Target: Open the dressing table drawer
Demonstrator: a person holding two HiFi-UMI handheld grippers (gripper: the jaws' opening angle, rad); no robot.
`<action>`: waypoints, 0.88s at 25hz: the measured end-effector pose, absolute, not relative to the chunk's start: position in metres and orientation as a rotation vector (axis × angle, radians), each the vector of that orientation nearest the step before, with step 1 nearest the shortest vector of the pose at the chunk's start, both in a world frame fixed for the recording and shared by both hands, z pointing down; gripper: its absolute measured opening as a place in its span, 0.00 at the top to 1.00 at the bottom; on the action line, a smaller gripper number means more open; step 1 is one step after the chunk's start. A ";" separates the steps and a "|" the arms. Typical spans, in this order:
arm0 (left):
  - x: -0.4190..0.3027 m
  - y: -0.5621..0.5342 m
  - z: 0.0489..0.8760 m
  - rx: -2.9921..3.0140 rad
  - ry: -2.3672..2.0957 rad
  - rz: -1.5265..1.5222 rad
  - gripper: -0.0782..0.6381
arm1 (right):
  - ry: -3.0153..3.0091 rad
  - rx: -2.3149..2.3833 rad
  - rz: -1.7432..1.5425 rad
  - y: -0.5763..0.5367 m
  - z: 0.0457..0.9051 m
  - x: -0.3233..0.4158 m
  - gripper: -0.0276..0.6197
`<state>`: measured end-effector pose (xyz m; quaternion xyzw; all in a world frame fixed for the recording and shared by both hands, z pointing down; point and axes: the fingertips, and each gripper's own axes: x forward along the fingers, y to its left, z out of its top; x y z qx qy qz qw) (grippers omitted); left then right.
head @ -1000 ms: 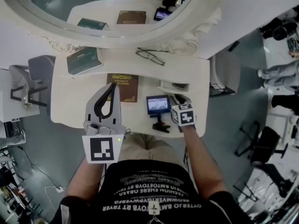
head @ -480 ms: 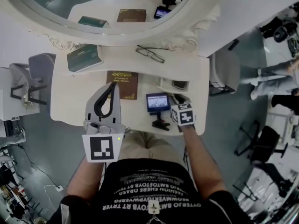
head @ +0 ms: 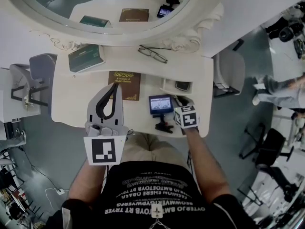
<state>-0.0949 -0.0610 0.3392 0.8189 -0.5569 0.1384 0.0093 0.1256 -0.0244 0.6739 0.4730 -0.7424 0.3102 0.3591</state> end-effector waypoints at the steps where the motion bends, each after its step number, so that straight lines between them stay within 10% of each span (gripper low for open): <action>1: -0.095 -0.061 0.339 2.558 -1.740 0.432 0.89 | -1.915 1.218 0.800 -0.024 0.674 0.125 0.83; 22: -0.093 -0.058 0.332 2.564 -1.758 0.421 0.89 | -1.948 1.221 0.761 -0.015 0.661 0.130 0.78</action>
